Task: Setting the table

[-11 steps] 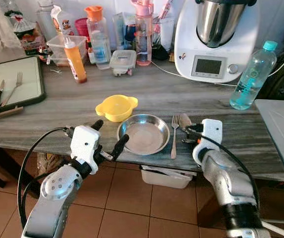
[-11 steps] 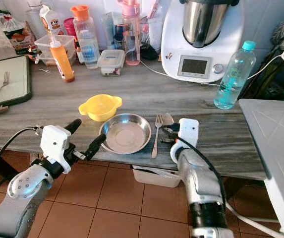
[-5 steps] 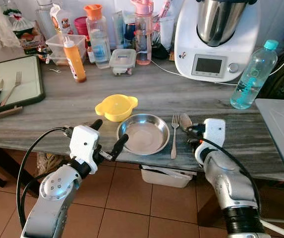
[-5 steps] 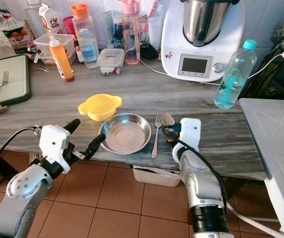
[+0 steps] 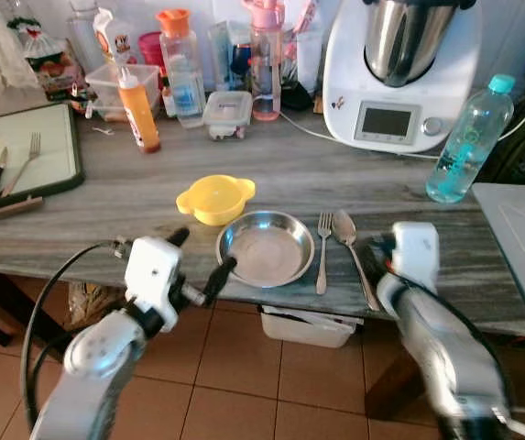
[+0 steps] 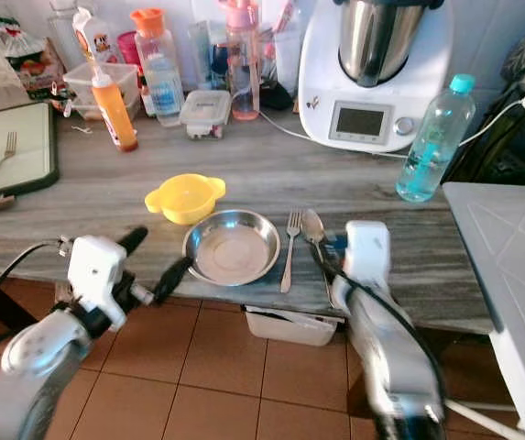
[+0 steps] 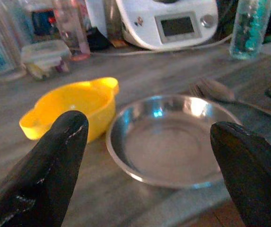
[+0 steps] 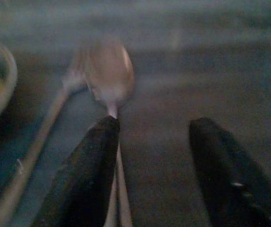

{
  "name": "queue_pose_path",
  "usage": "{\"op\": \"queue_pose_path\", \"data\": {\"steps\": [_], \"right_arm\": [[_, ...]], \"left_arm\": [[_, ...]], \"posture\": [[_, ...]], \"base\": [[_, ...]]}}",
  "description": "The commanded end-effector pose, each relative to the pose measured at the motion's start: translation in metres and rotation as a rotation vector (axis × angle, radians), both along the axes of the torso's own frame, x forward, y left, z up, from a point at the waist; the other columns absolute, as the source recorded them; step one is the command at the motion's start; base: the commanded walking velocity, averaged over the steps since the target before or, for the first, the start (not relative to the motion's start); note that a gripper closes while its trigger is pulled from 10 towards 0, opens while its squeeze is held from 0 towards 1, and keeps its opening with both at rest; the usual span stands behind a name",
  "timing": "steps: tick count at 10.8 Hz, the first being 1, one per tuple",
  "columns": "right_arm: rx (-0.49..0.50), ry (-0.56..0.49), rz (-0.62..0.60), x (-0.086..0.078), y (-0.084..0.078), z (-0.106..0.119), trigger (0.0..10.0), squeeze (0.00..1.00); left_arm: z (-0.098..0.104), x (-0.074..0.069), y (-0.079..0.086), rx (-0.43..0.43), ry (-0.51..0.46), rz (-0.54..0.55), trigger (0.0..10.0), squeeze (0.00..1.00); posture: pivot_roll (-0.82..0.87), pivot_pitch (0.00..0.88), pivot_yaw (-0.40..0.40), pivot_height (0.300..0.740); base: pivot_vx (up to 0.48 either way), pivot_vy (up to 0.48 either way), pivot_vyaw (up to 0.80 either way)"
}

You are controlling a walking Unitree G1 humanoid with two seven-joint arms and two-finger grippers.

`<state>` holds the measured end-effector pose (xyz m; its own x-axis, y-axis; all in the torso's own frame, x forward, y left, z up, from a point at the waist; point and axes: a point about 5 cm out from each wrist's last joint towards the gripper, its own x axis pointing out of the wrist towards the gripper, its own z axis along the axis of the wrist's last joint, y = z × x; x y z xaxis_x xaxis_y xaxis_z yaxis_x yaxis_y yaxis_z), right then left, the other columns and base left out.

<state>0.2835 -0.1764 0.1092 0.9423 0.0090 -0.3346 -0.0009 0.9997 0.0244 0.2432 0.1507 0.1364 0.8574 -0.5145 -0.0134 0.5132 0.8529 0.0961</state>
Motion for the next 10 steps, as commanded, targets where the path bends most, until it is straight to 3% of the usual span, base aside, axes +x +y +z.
{"op": "queue_pose_path", "data": {"steps": [1, 2, 4, 10], "right_arm": [[-0.008, -0.009, 0.0, -0.001, 0.001, 0.006, 10.0, 1.0], [-0.037, 0.056, -0.011, -0.02, -0.005, -0.001, 10.0, 1.0], [-0.042, 0.097, -0.012, -0.03, -0.005, -0.007, 10.0, 1.0], [0.03, 0.17, 0.04, -0.033, 0.015, -0.015, 10.0, 1.0]], "left_arm": [[0.002, -0.002, 0.0, 0.005, -0.001, -0.017, 10.0, 0.0], [-0.005, -0.009, 0.004, 0.027, 0.051, -0.052, 10.0, 0.0], [-0.01, -0.012, 0.005, 0.04, 0.074, -0.076, 10.0, 0.0], [-0.015, -0.011, 0.006, 0.045, 0.085, -0.08, 10.0, 0.0]], "posture": [[0.09, 0.041, 0.032, 0.74], [0.08, 0.042, 0.03, 0.74], [0.08, 0.043, 0.032, 0.74], [0.08, 0.033, 0.04, 0.74]], "base": [[0.0, 0.0, 0.0], [0.0, 0.0, 0.0], [0.0, 0.0, 0.0], [0.0, 0.0, 0.0]]}}
